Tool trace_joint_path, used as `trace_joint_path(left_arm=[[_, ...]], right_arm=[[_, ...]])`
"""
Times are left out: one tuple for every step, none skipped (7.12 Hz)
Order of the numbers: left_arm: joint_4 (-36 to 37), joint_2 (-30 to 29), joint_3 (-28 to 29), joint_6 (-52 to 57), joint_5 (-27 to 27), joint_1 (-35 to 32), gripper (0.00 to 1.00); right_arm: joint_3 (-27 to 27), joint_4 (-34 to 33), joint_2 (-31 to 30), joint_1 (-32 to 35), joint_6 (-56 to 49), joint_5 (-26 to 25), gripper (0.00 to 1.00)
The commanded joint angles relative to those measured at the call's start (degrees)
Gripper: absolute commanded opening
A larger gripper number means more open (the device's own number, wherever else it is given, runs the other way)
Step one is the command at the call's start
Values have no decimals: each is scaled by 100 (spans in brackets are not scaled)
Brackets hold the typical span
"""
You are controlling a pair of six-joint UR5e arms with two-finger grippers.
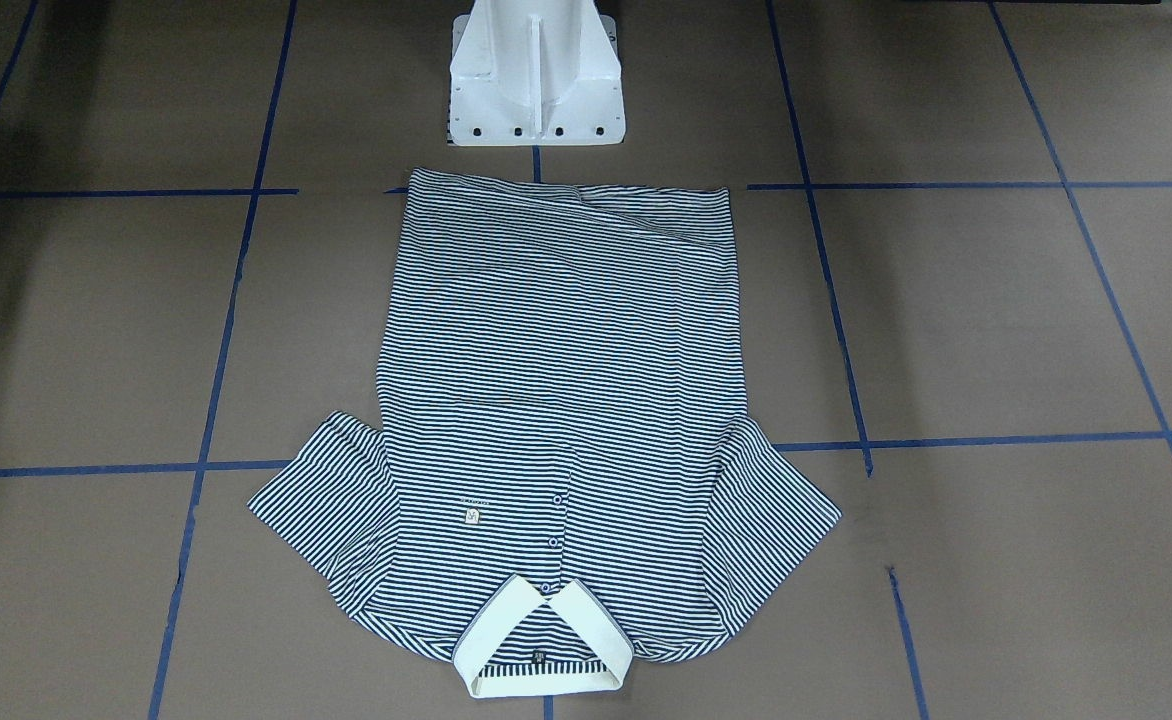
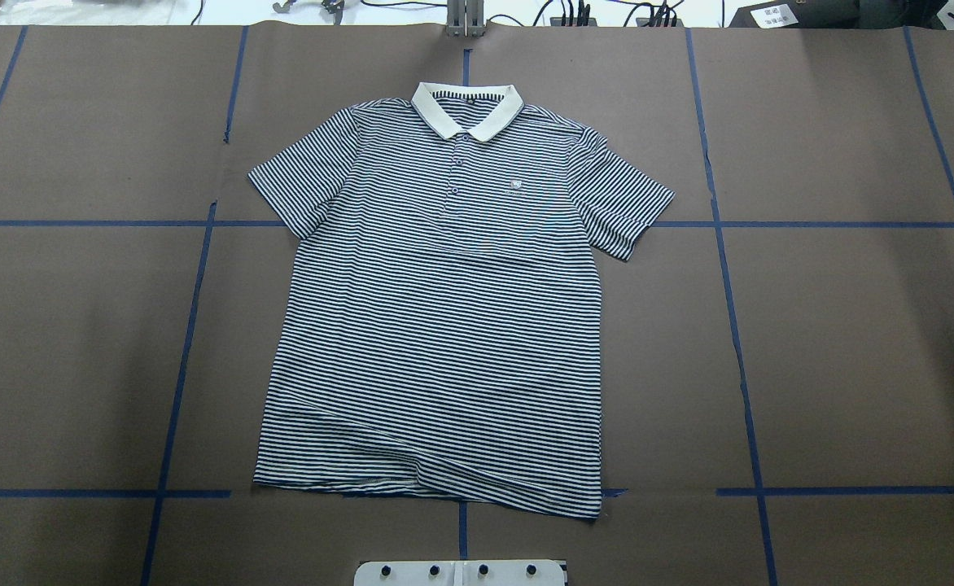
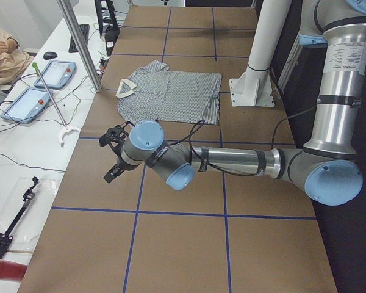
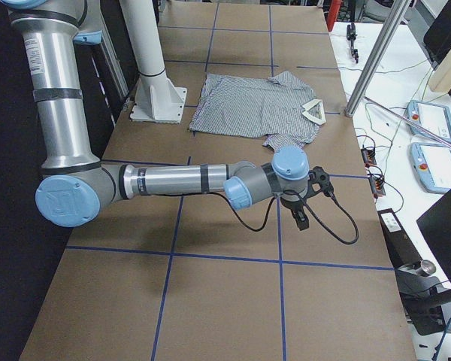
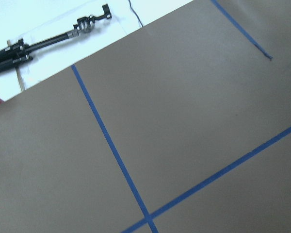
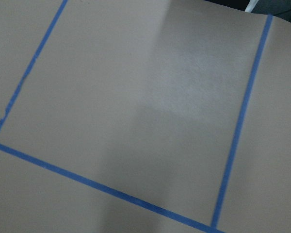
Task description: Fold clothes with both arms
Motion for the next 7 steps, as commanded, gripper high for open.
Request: trace_joint_path(left_arm=[[-406,-83,100,-562,-36,88,100],[-415,-101,82,-563,-37,106,100],[-502,-101,73,-555,-37,175,100],[-616,-110,99,-563,-28,228,100],[-617,-110,100,-563,-28,237,100],[-617,-110,91,-555,-28,238,100],[-626,-110,91,-554,-28,246,100]], right_arm=[[-72,496,763,-1184,2224,-630,100],[-316,604,1289,-1764,3219,-1078,96],[-405,648,1651,-2309,4386,-1709,70],[-519,753,1881,-2733,5042,-2177,54],[-695,754,2031,-3015,5118,-2529,54],[-853,763,2120,-3288,5266,-2881,54],[-933,763,2120,-3543,5346,-3198,54]])
